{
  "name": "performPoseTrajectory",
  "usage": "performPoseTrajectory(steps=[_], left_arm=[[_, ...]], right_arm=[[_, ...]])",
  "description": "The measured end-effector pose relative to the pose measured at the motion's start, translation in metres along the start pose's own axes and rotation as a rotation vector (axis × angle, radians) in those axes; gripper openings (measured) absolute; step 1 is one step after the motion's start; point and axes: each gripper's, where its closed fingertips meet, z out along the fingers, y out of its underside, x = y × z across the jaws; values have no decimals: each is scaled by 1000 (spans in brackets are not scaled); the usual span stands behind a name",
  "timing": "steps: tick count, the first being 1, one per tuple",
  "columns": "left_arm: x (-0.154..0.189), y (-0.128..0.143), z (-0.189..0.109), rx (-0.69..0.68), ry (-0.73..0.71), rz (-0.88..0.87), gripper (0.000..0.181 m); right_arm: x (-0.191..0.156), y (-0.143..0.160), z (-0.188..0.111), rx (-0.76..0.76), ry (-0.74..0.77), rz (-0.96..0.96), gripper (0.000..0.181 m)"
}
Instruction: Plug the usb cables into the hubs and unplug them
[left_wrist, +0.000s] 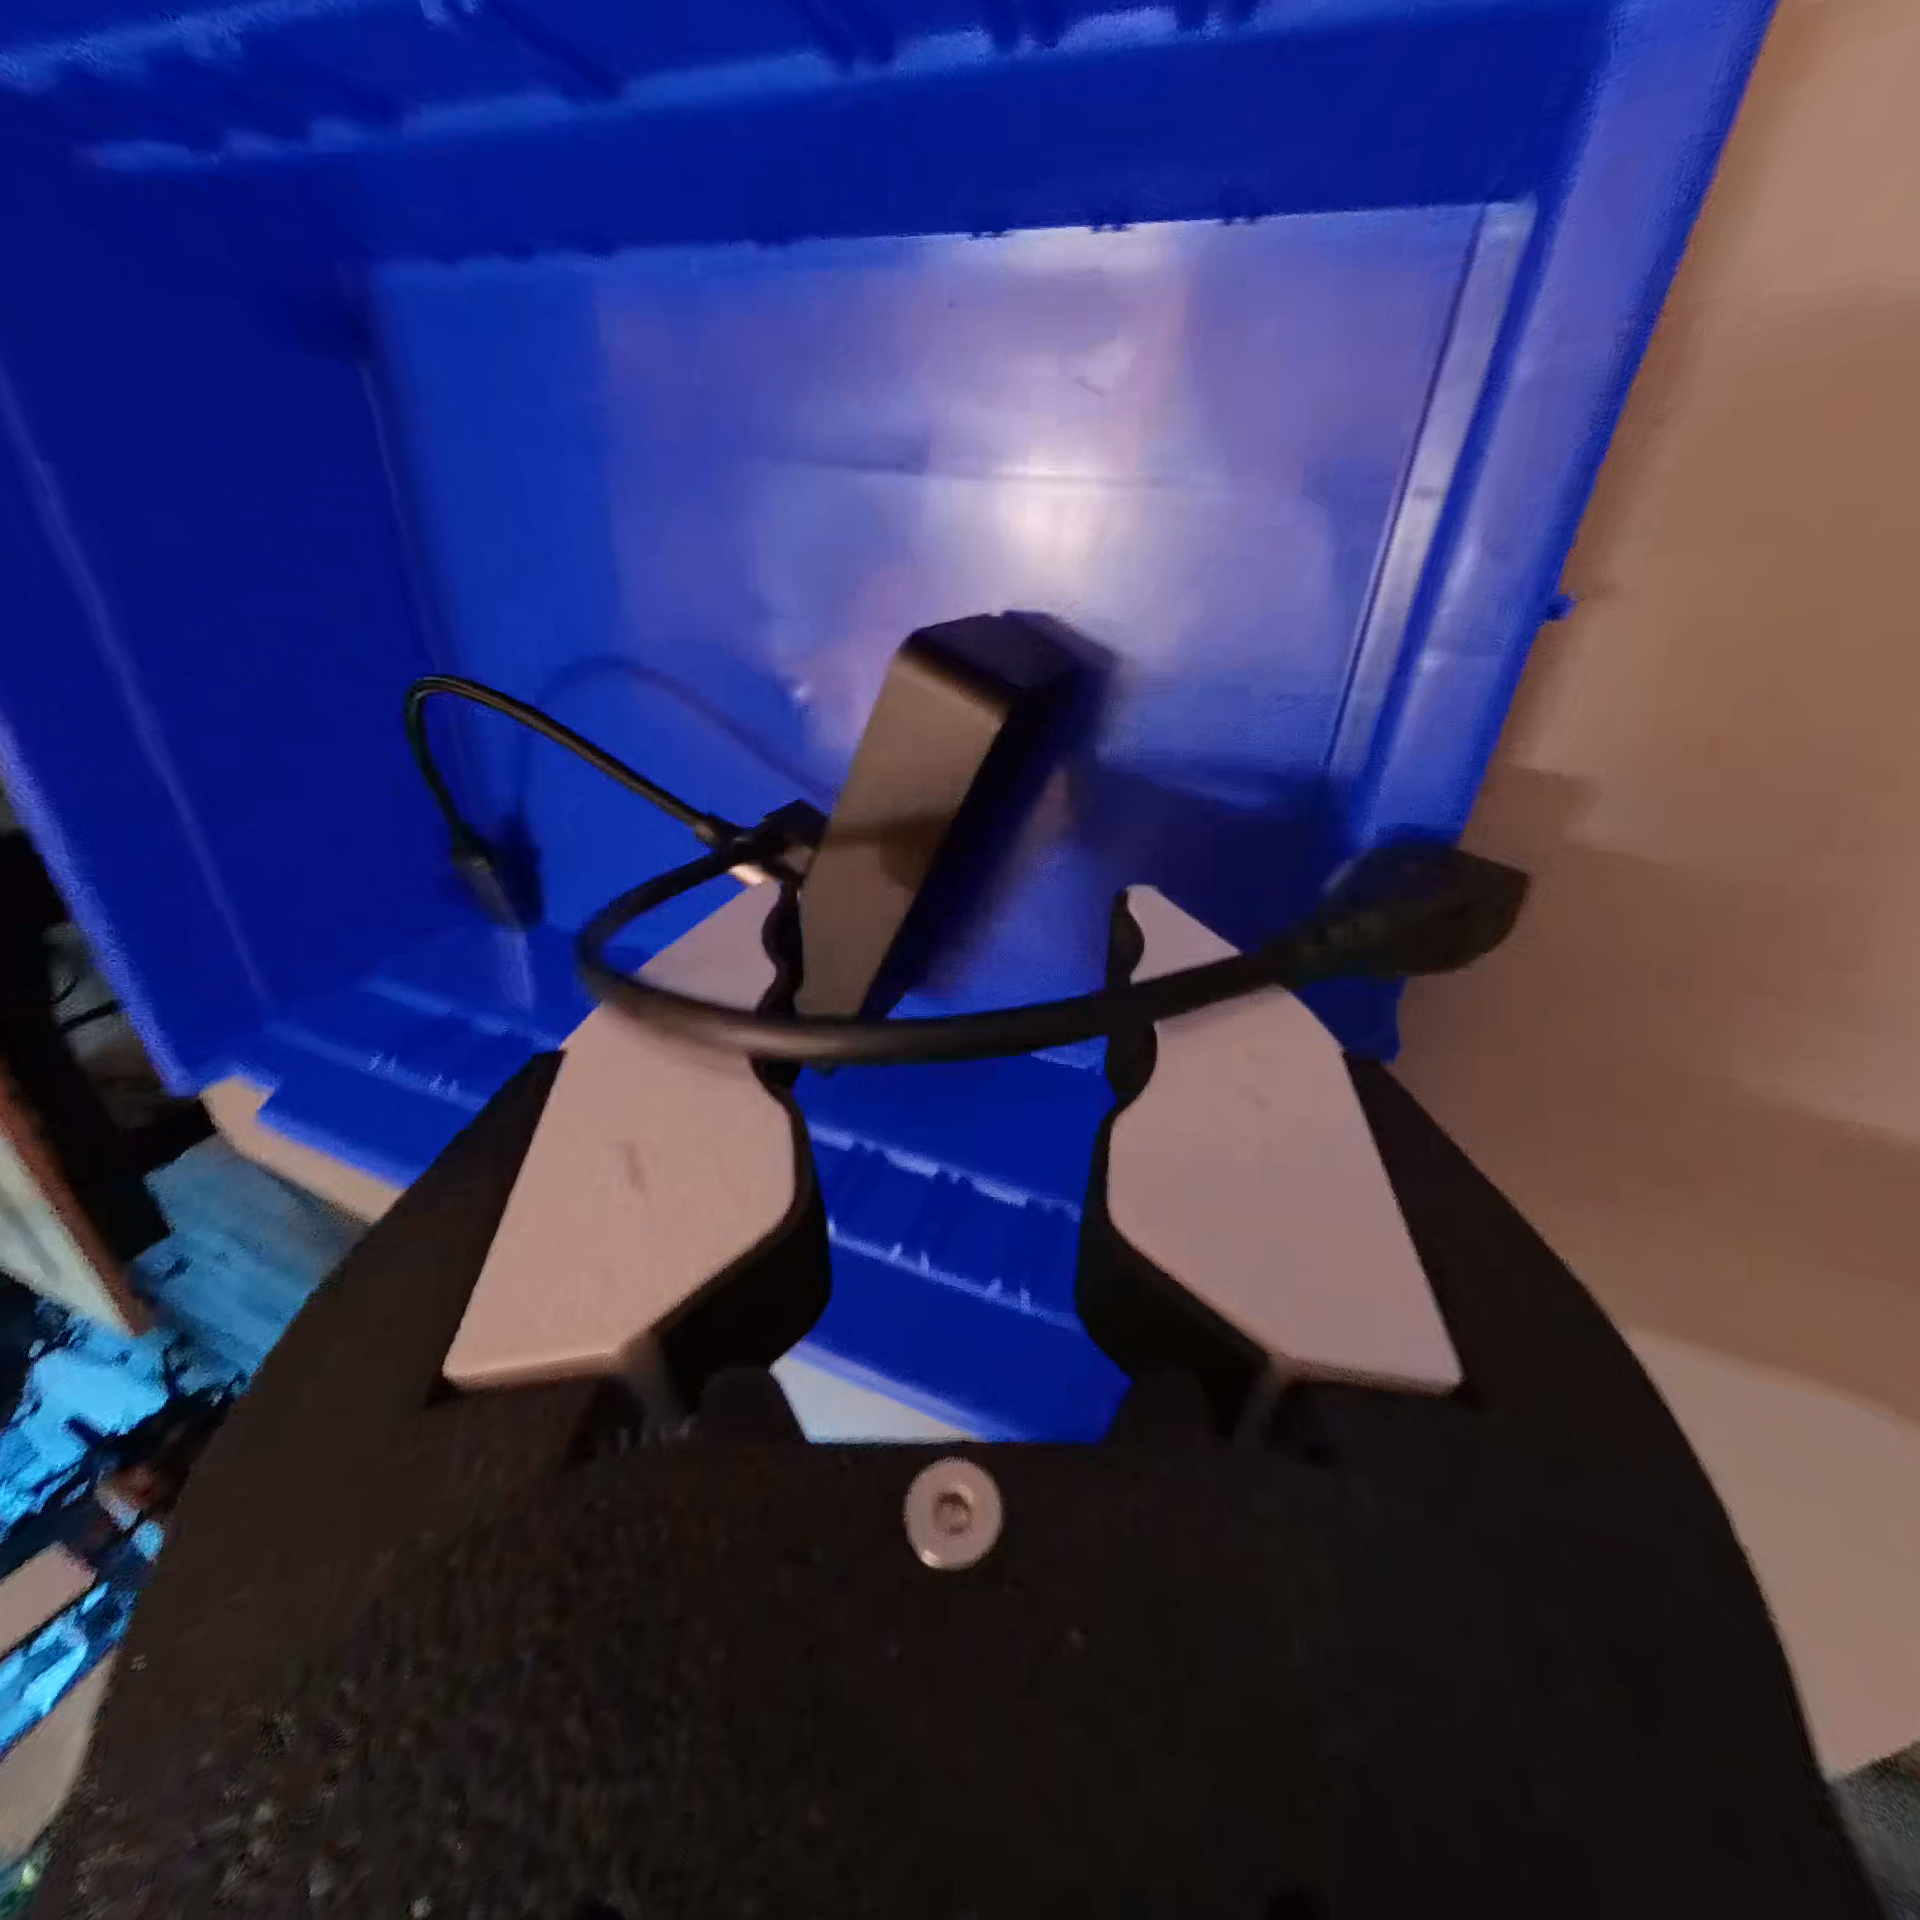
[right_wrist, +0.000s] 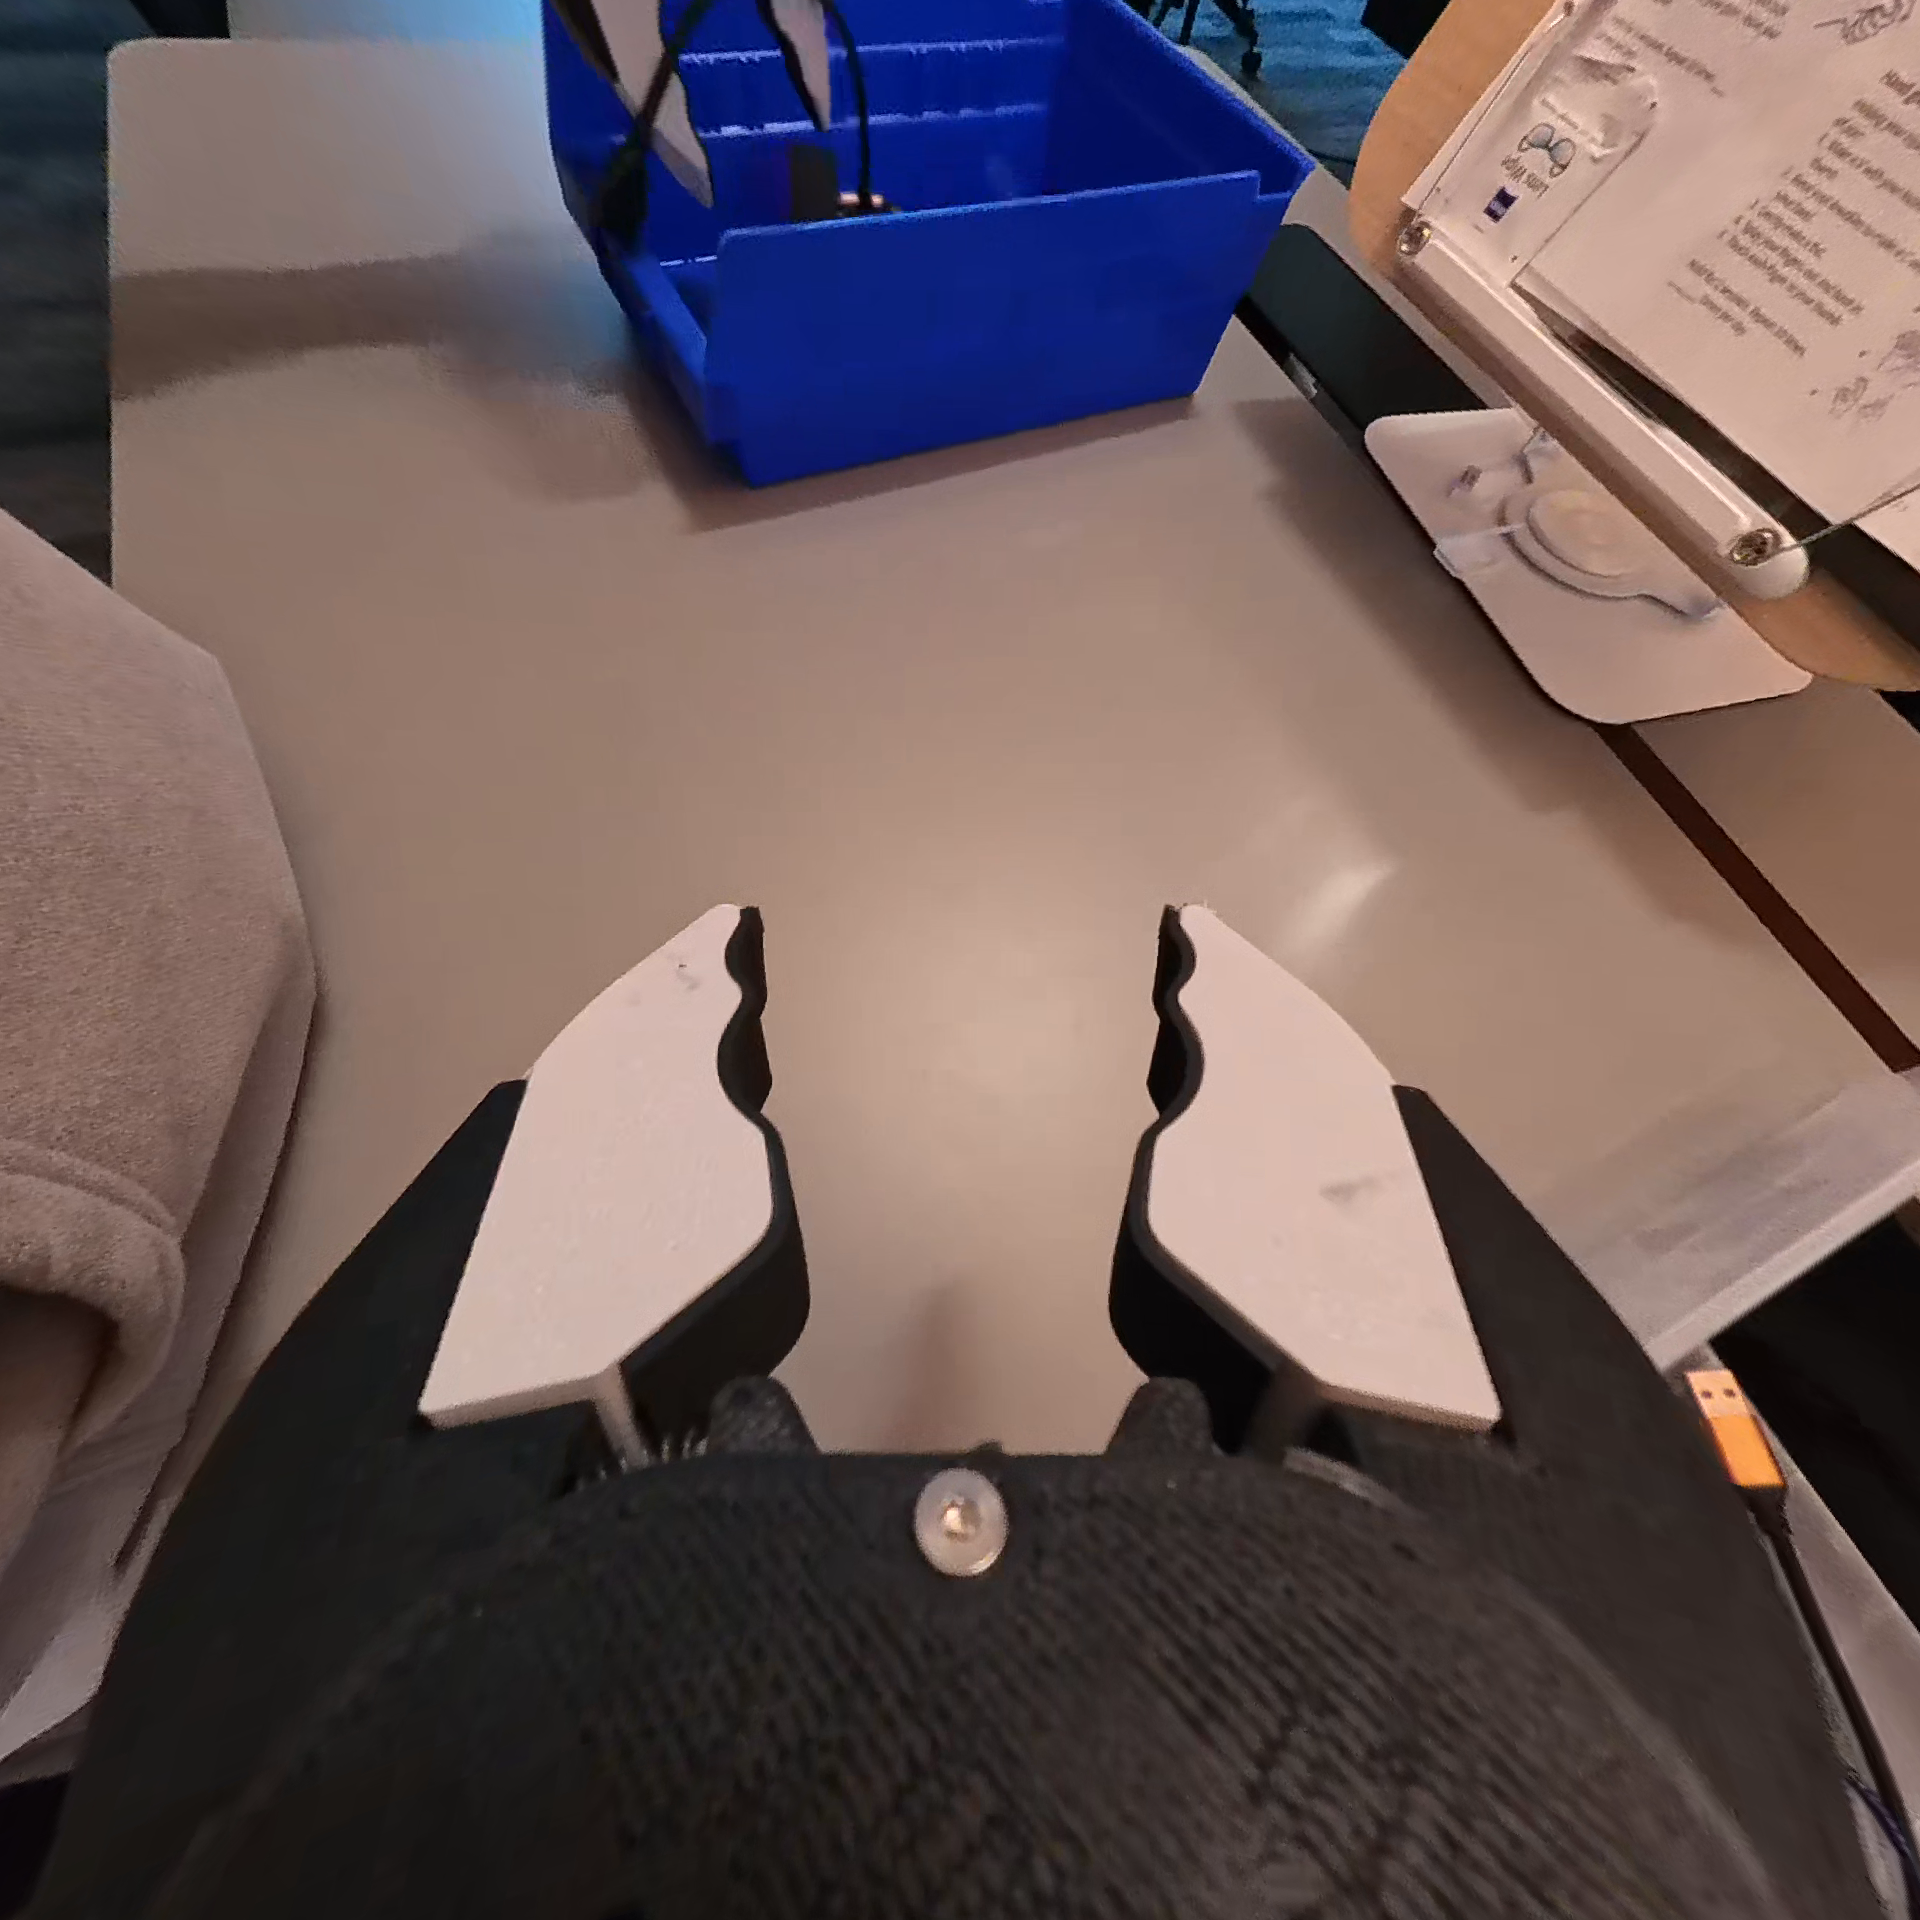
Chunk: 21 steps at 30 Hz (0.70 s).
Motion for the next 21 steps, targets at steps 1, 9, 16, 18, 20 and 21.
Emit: performPoseTrajectory(steps=[1, 9, 16, 18, 20, 21], left_arm=[[-1, -1, 6, -7, 8, 20, 56], [-10, -14, 35, -18, 12, 161, 32], [-8, -13, 31, -23, -8, 143, 29], [-10, -16, 20, -3, -42, 127, 29], [-20, -23, 1, 40, -123, 87, 28], [-25, -28, -12, 67, -167, 70, 28]], right_arm=[[-1, 1, 0, -6, -6, 0, 72], [-4, 14, 1, -35, -4, 13, 72], [-6, 16, 10, -61, -1, 3, 71], [-6, 11, 11, -53, 1, 1, 71], [-6, 4, 12, -27, 5, 2, 71], [-6, 0, 12, -12, 7, 7, 71]])
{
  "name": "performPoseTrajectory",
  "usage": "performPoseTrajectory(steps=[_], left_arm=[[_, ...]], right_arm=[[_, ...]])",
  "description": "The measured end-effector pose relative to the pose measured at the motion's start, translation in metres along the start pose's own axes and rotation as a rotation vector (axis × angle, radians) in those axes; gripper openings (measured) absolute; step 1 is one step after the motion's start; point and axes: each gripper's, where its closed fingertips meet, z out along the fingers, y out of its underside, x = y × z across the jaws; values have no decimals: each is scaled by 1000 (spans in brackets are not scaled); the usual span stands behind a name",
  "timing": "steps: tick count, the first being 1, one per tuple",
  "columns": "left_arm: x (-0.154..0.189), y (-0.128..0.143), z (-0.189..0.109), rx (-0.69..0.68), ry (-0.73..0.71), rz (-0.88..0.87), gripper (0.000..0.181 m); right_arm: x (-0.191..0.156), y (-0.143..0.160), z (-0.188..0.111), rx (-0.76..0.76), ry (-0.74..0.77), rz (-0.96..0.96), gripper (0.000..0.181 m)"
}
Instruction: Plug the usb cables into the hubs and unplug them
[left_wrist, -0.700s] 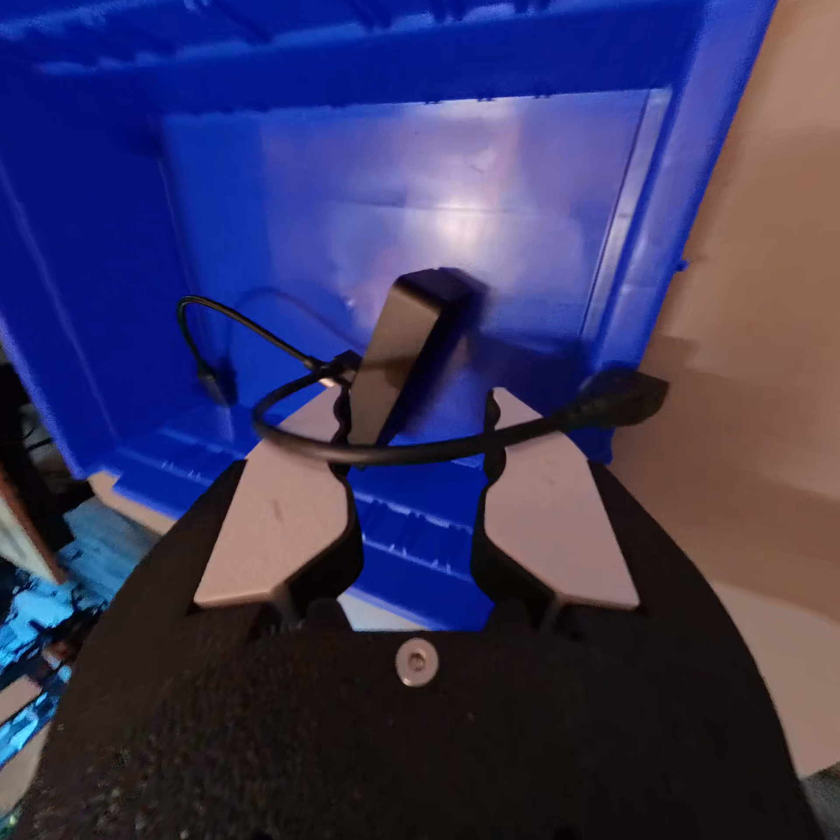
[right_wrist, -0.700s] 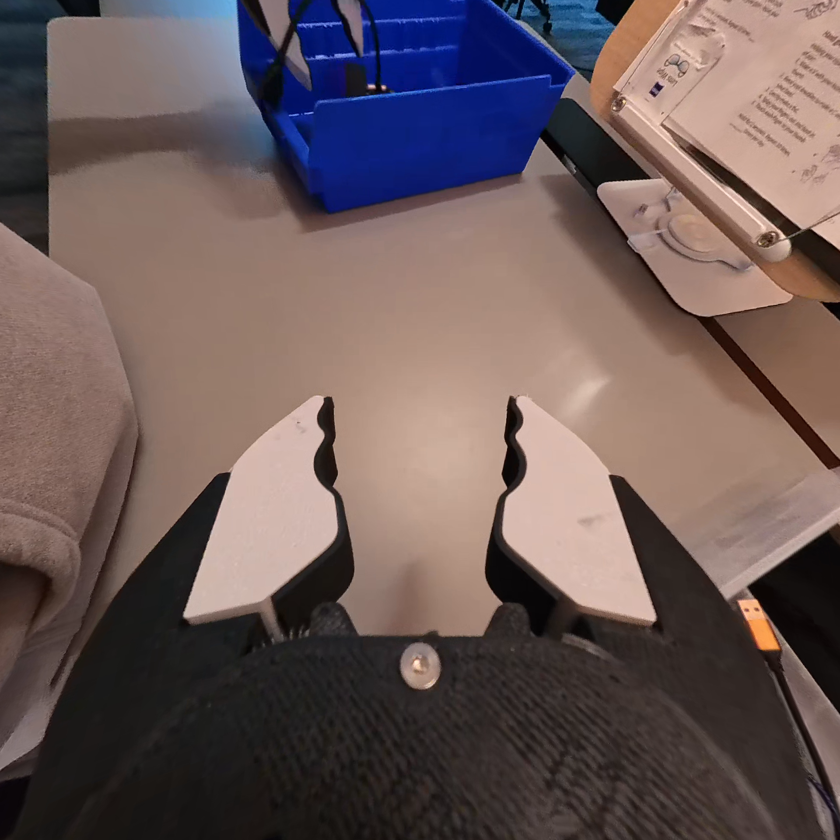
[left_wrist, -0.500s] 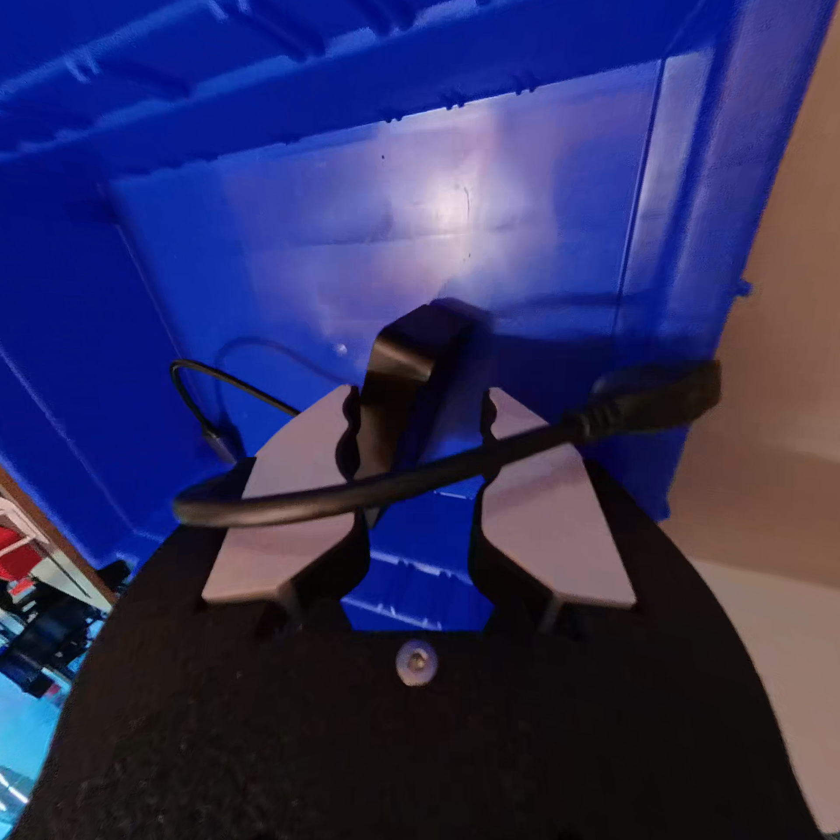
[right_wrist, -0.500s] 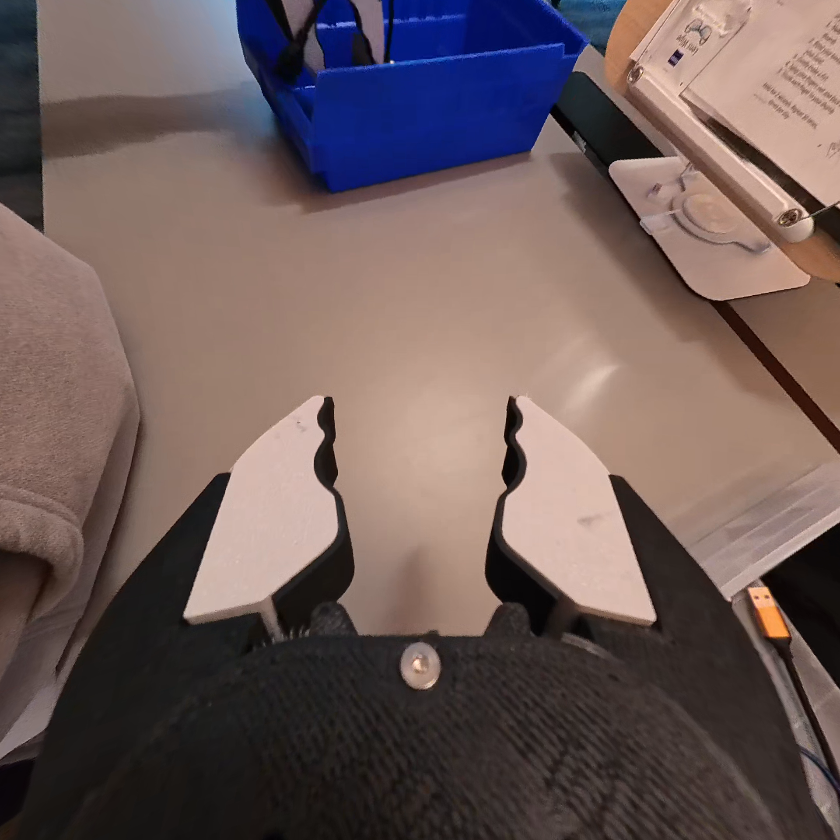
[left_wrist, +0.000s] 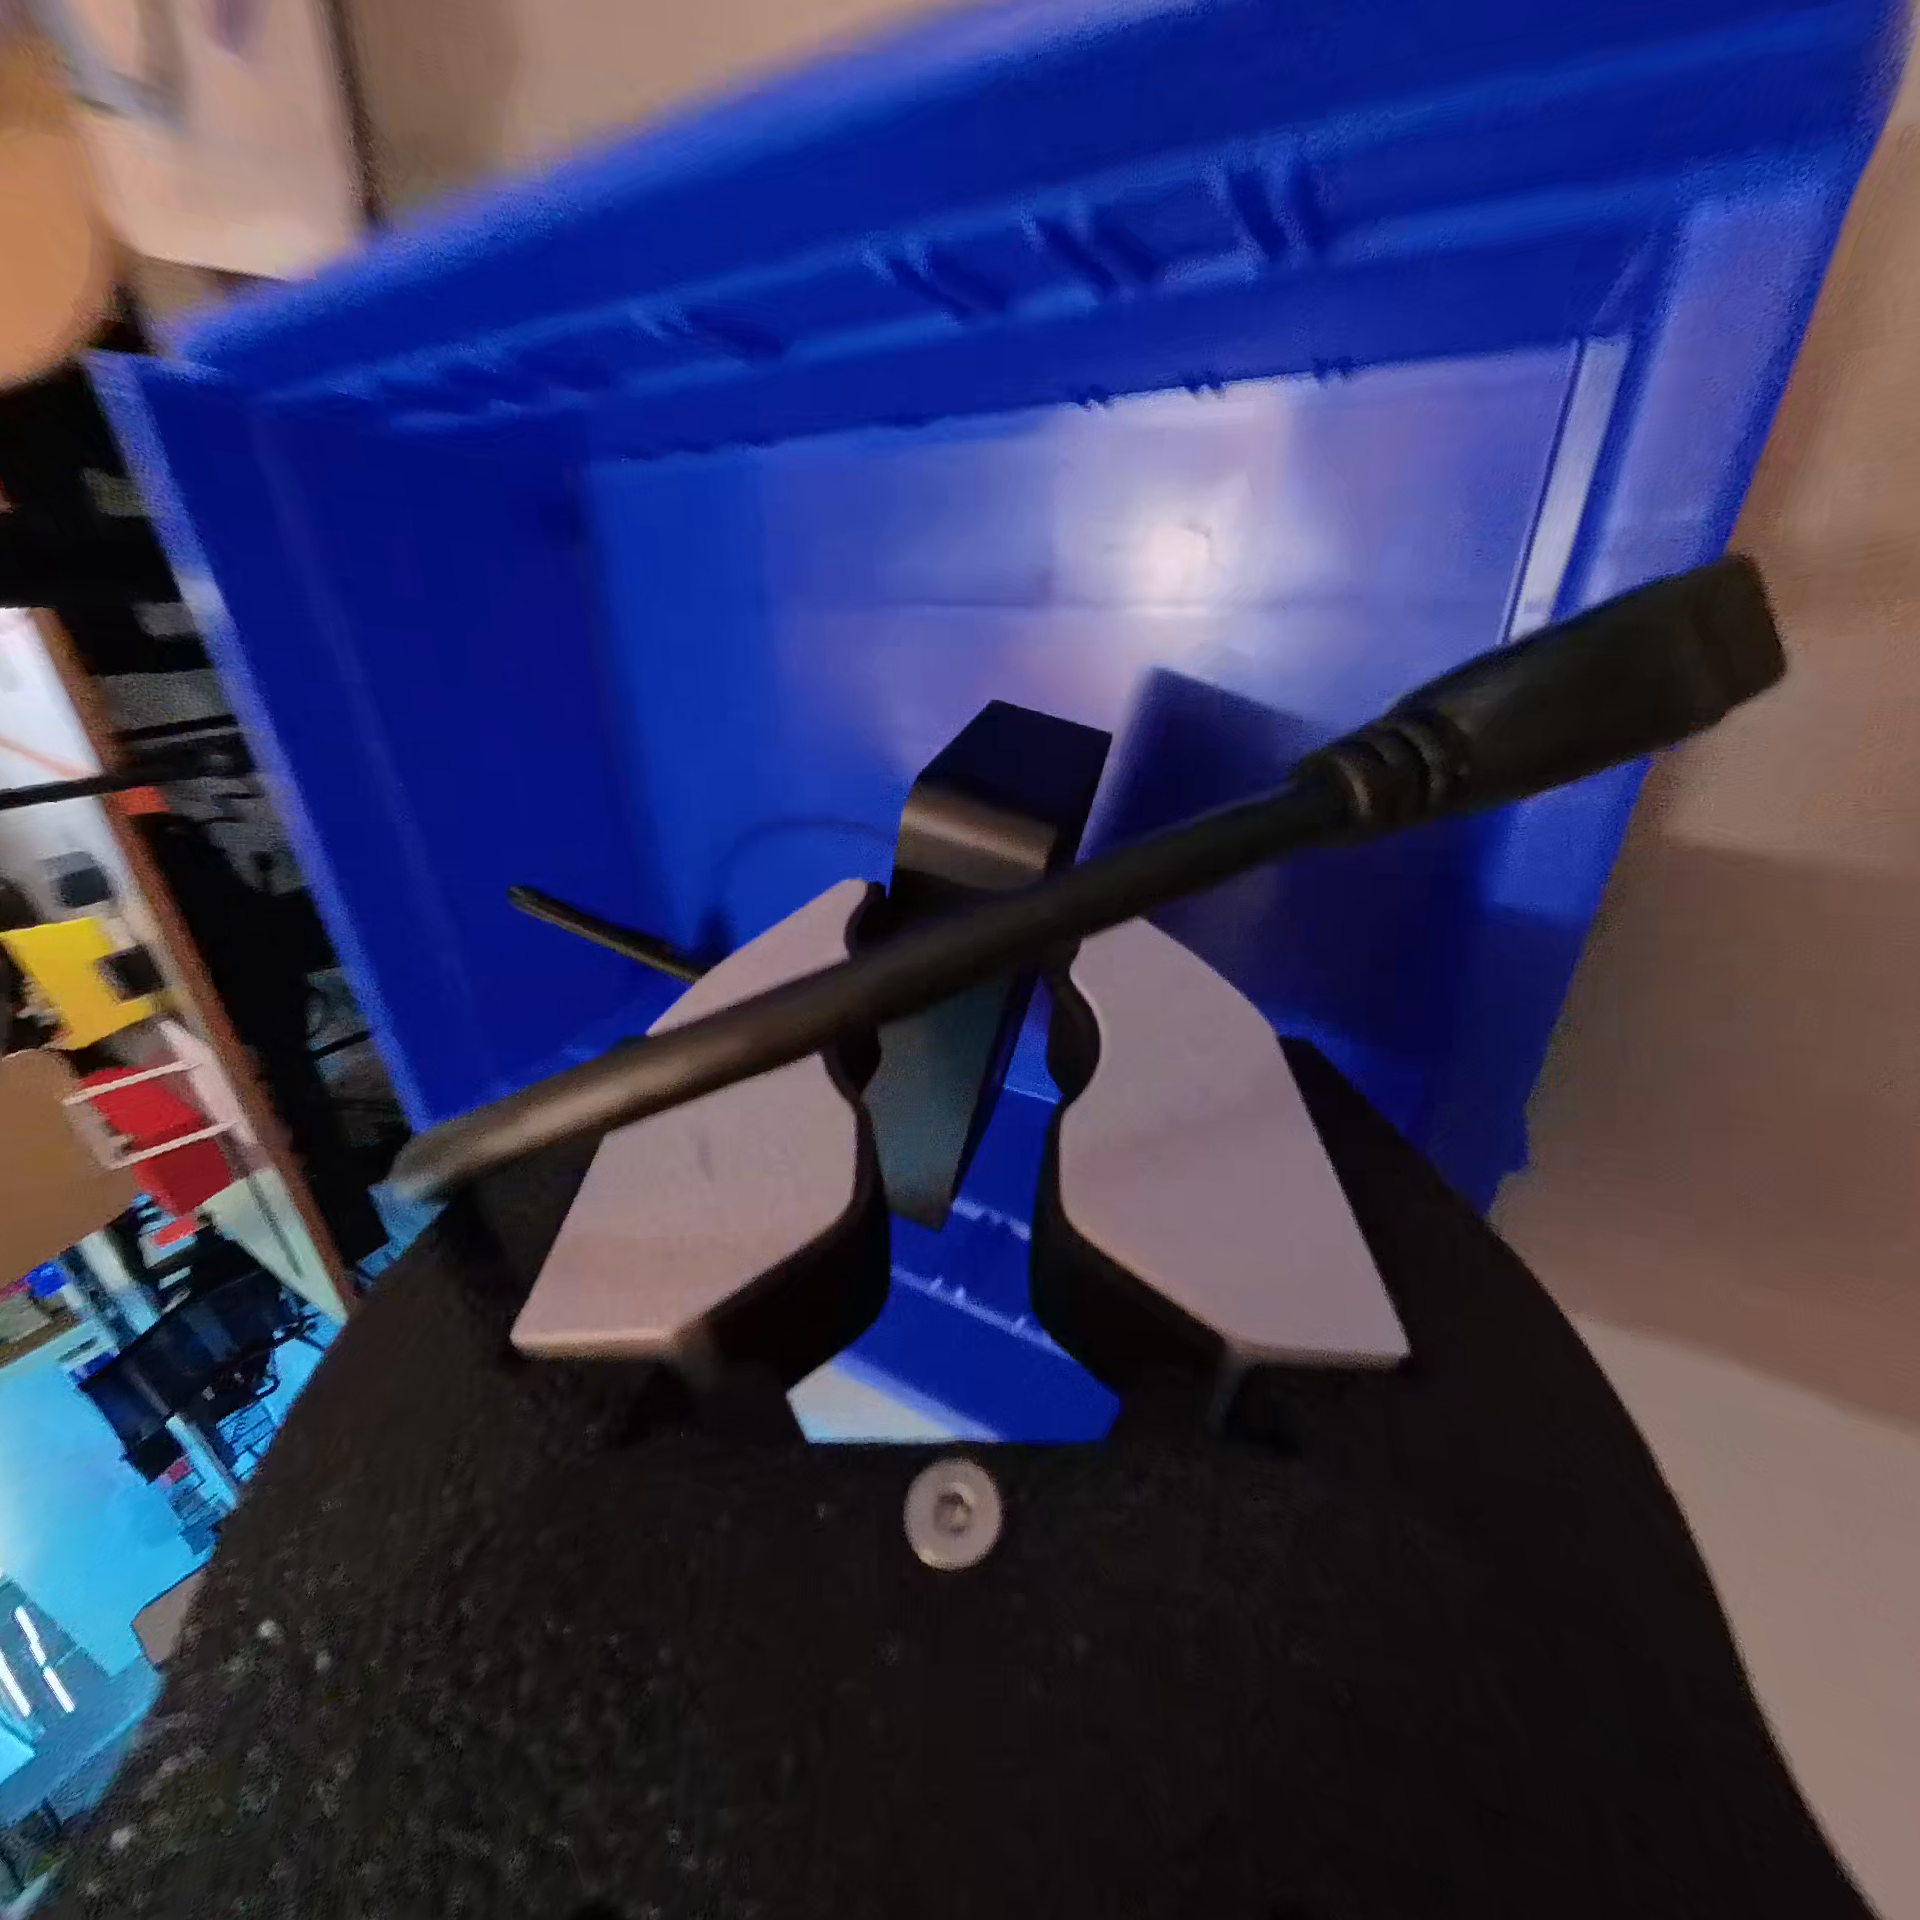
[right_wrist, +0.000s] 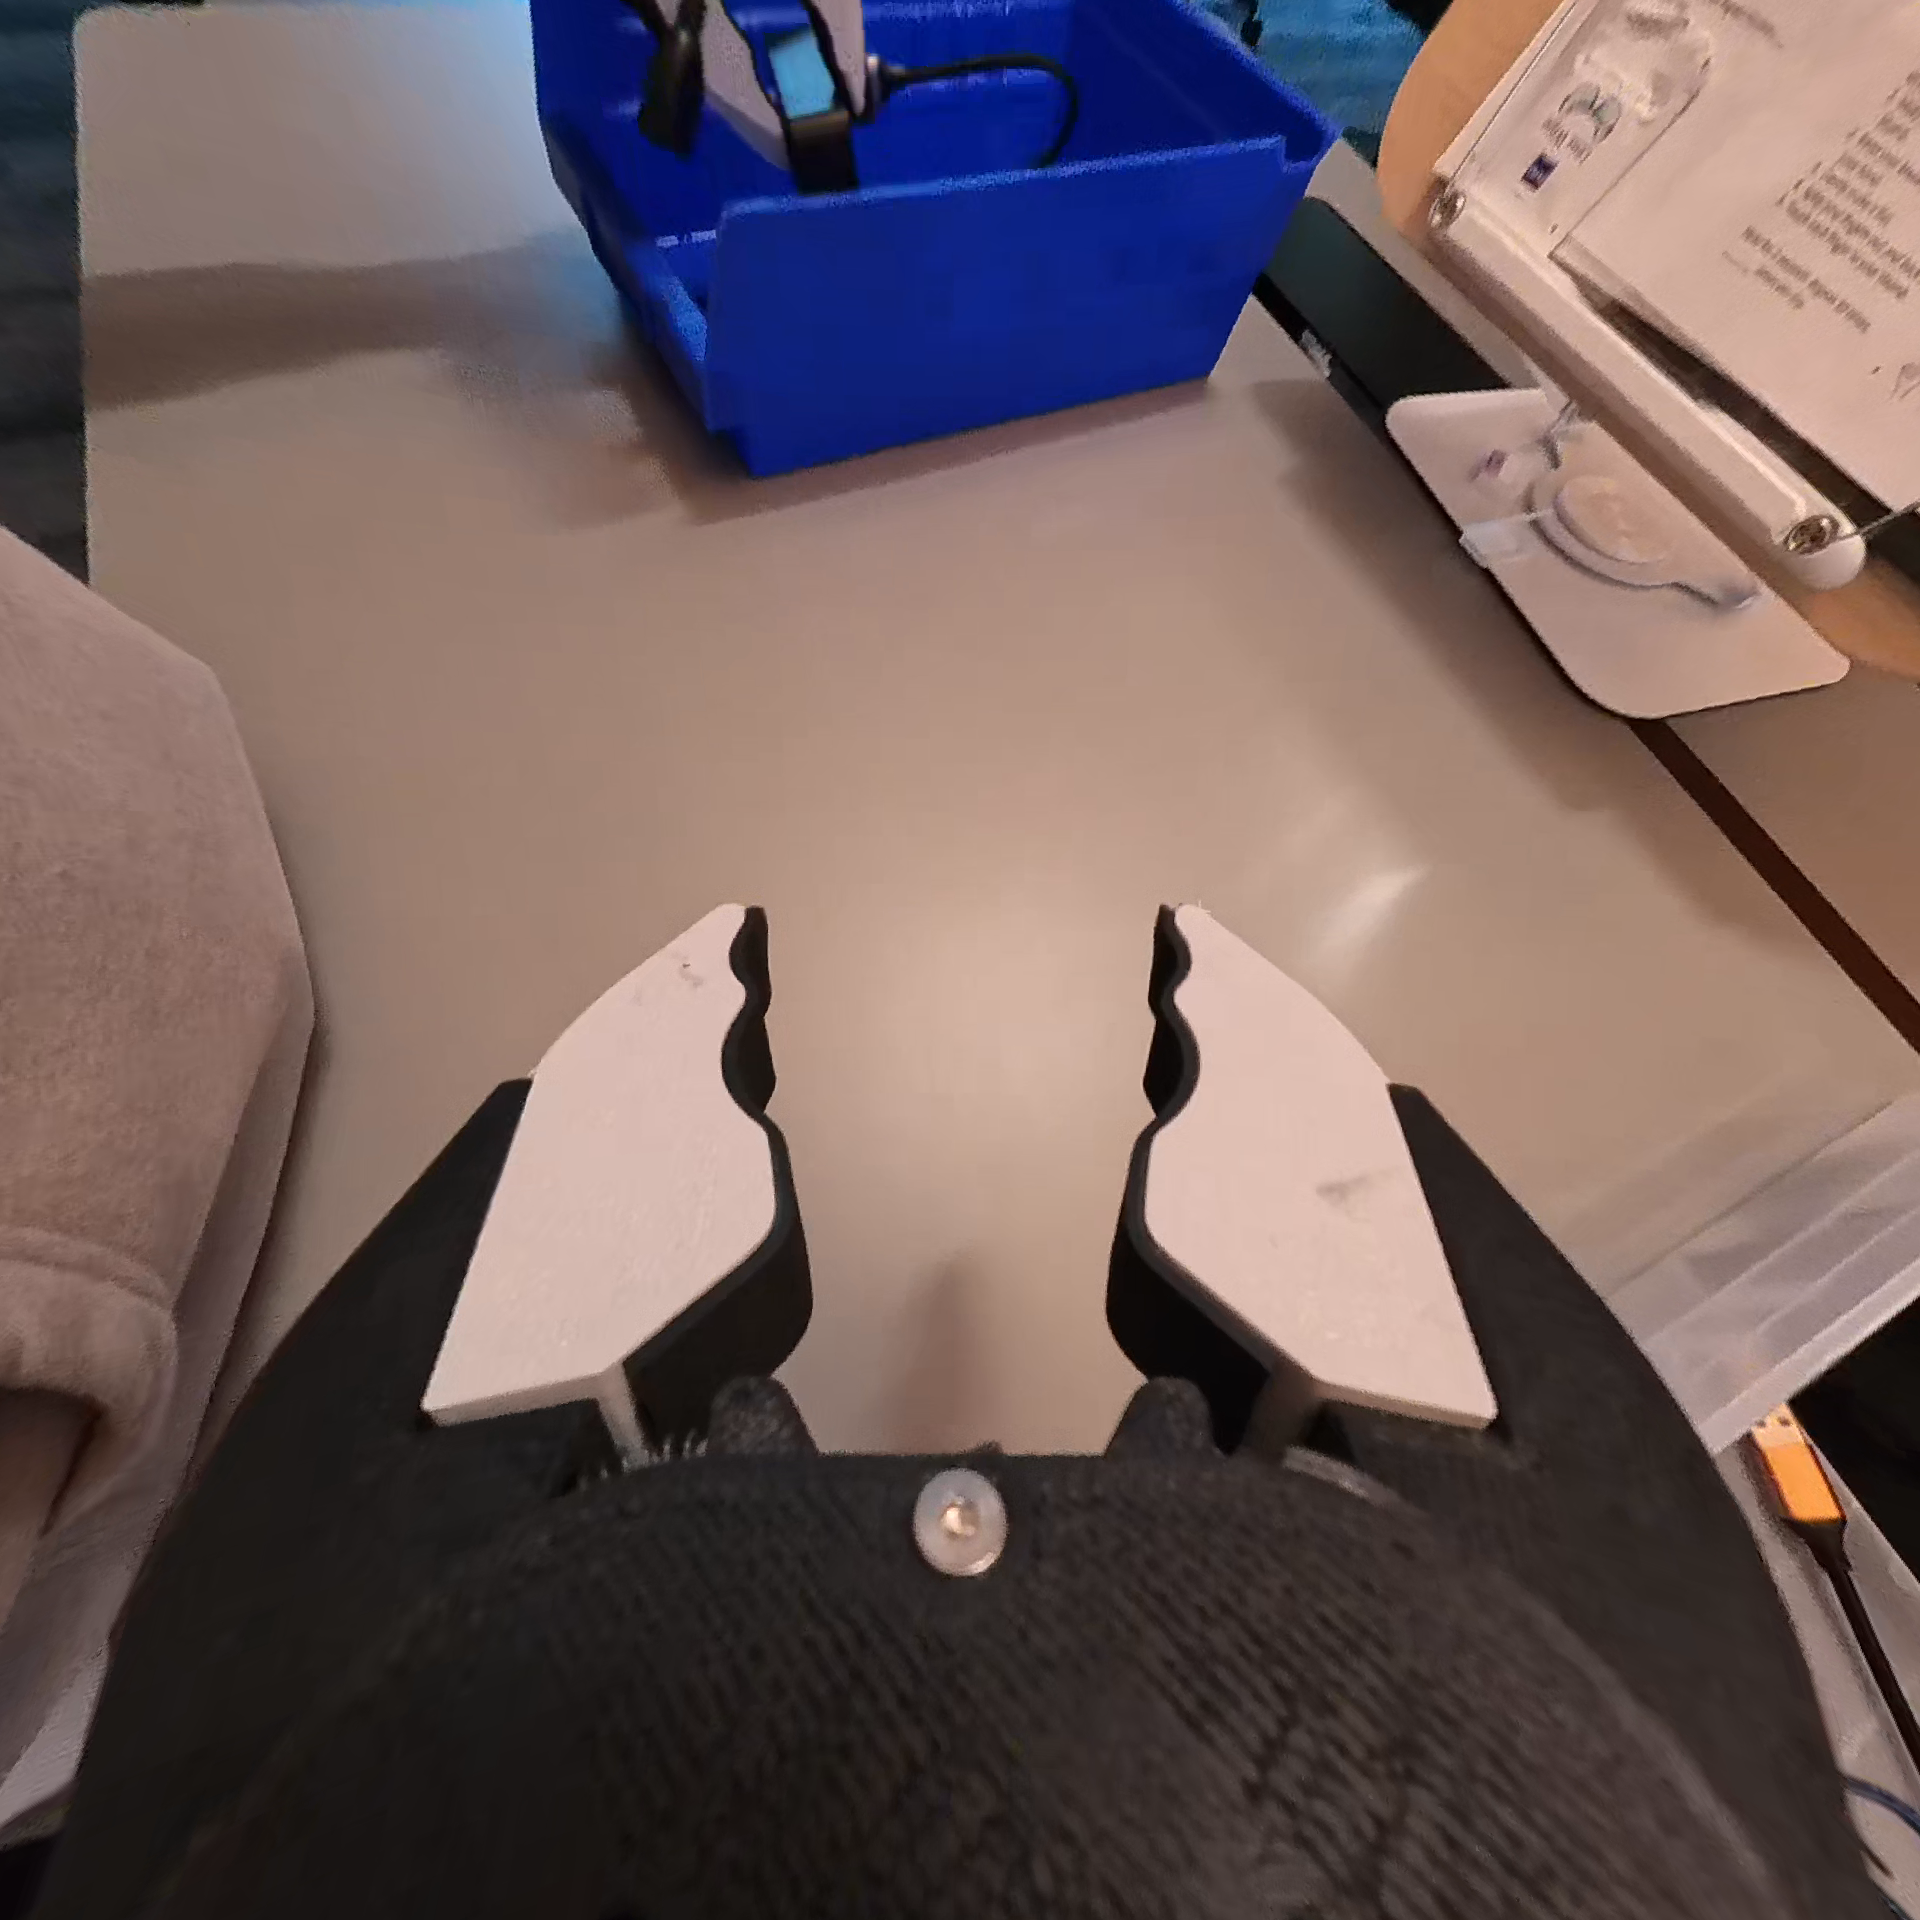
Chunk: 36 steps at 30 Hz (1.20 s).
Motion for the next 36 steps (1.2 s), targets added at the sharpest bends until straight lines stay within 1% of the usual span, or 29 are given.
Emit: performPoseTrajectory(steps=[3, 5, 8, 10, 12, 13, 14, 16, 17, 18, 20, 21, 22, 23, 26, 28, 30, 32, 33, 35, 36], left_arm=[[-27, -27, -46, 91, -191, -2, 28], [-41, -56, -81, 161, -334, 32, 28], [-44, -107, -127, 258, -498, 129, 28], [-37, -142, -148, 340, -558, 185, 28], [-26, -175, -160, 414, -609, 230, 27], [-20, -189, -163, 438, -628, 256, 27], [-15, -202, -164, 452, -648, 278, 27], [-3, -226, -162, 472, -673, 330, 27], [3, -236, -160, 483, -679, 354, 27], [7, -245, -158, 493, -683, 373, 27], [14, -258, -154, 513, -681, 399, 27], [15, -262, -153, 517, -689, 405, 27], [15, -264, -152, 518, -698, 407, 27], [16, -265, -151, 516, -694, 415, 27], [18, -269, -145, 511, -696, 429, 27], [20, -272, -144, 529, -697, 437, 28], [20, -276, -148, 567, -700, 434, 30], [15, -279, -155, 606, -715, 400, 41], [14, -279, -157, 617, -715, 382, 41], [12, -273, -154, 612, -702, 353, 44], [11, -267, -151, 596, -704, 323, 51]], right_arm=[[0, -22, 4, 94, 10, 36, 72], [-3, -46, 10, 201, -6, 81, 74], [-9, -90, 19, 386, -84, 222, 77], [-7, -121, 22, 511, -112, 295, 79], [-15, -146, 27, 587, -159, 251, 81], [-17, -152, 32, 589, -165, 228, 82], [-17, -157, 39, 569, -162, 242, 86], [-14, -168, 50, 562, -147, 339, 103], [-15, -172, 53, 569, -162, 376, 101], [-16, -174, 55, 570, -180, 400, 96], [-19, -171, 60, 549, -213, 430, 83], [-21, -171, 58, 557, -235, 443, 78], [-23, -170, 56, 563, -258, 447, 67], [-21, -166, 57, 543, -250, 463, 63], [-20, -157, 58, 500, -267, 487, 62], [-20, -153, 59, 504, -274, 500, 62], [-20, -155, 53, 574, -317, 529, 61], [-17, -156, 48, 650, -405, 629, 61], [-13, -157, 43, 711, -441, 695, 62], [-5, -152, 38, 779, -486, 799, 61], [2, -150, 33, 831, -495, 851, 61]])
